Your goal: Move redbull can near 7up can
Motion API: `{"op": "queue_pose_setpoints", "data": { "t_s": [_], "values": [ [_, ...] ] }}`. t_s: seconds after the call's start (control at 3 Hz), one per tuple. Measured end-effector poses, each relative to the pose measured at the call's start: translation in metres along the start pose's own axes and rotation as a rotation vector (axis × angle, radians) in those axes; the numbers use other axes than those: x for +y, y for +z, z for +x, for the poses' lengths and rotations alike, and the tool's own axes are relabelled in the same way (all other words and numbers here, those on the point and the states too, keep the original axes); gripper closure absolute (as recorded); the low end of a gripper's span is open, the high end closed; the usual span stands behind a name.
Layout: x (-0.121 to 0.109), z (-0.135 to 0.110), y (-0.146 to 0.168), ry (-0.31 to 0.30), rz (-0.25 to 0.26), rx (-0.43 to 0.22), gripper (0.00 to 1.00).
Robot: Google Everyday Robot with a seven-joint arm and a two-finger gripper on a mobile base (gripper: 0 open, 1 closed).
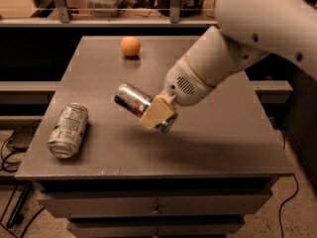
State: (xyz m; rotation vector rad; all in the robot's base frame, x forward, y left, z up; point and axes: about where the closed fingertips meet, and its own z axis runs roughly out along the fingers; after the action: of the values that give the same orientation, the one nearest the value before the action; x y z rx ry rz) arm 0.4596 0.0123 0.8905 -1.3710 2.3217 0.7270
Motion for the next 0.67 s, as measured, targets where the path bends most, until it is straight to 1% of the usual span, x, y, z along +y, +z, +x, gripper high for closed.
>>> {"op": "queue_pose_setpoints", "data": {
  "t_s": [0.33, 0.67],
  "values": [
    [0.009, -0.015, 0.038, 0.014, -0.053, 0.019, 0.83],
    [0.006, -0.028, 0.063, 0.054, -0.078, 0.019, 0.59]
  ]
}}
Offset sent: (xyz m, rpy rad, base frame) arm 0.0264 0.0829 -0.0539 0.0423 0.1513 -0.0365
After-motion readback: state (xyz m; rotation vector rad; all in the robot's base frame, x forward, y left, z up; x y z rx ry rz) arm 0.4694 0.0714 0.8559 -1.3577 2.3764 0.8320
